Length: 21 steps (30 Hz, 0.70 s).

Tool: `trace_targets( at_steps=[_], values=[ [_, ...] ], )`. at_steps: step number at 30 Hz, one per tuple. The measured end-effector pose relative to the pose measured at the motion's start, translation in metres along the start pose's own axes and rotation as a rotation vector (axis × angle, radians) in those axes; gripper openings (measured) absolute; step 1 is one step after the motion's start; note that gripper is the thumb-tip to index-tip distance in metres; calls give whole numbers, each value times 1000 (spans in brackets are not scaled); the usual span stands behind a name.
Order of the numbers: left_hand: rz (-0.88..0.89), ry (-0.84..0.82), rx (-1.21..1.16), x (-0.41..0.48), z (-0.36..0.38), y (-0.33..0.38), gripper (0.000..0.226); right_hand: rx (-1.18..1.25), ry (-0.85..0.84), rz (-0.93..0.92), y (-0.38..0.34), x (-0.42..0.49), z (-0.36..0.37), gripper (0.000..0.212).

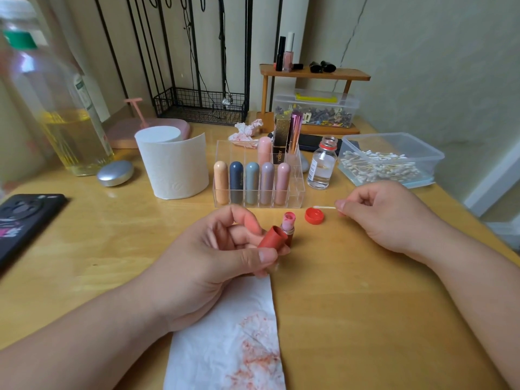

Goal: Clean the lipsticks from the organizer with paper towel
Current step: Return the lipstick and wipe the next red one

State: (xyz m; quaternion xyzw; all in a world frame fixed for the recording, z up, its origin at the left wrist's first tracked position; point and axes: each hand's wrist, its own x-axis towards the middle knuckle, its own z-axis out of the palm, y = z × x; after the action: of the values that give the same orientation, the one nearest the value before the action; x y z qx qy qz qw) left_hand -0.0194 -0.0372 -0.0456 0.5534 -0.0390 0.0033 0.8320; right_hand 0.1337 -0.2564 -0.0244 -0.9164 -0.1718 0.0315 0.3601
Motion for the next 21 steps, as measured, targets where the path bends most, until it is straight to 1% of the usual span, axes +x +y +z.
trace_targets(
  at_steps=[2, 5, 7, 8, 10, 11, 13, 16, 21],
  values=[
    [5, 0, 8, 0, 1, -1, 36, -65, -24, 8, -1, -1, 0, 28],
    [-6, 9, 52, 1, 0, -1, 31, -25, 24, -3, 3, 0, -3, 20],
    [-21, 11, 64, 1, 0, 0, 27, 89, 29, -44, 3, -3, -9, 14],
    [-34, 11, 56, 1, 1, 2, 26, 178, 3, -79, 0, -7, -14, 12],
    [-71, 8, 11, 1, 1, 3, 23, 332, -98, -174, -10, -19, -21, 12],
    [-87, 7, -17, 2, 0, 4, 20, 369, -154, -230, -17, -26, -24, 11],
    [-106, 14, -49, 3, -2, 5, 18, 361, -239, -340, -28, -40, -24, 12],
    [-123, 14, -55, 4, -4, 5, 21, 262, -273, -445, -38, -55, -18, 12],
    [-126, 4, -36, 4, -6, 3, 24, 205, -272, -455, -39, -60, -10, 10]
  ],
)
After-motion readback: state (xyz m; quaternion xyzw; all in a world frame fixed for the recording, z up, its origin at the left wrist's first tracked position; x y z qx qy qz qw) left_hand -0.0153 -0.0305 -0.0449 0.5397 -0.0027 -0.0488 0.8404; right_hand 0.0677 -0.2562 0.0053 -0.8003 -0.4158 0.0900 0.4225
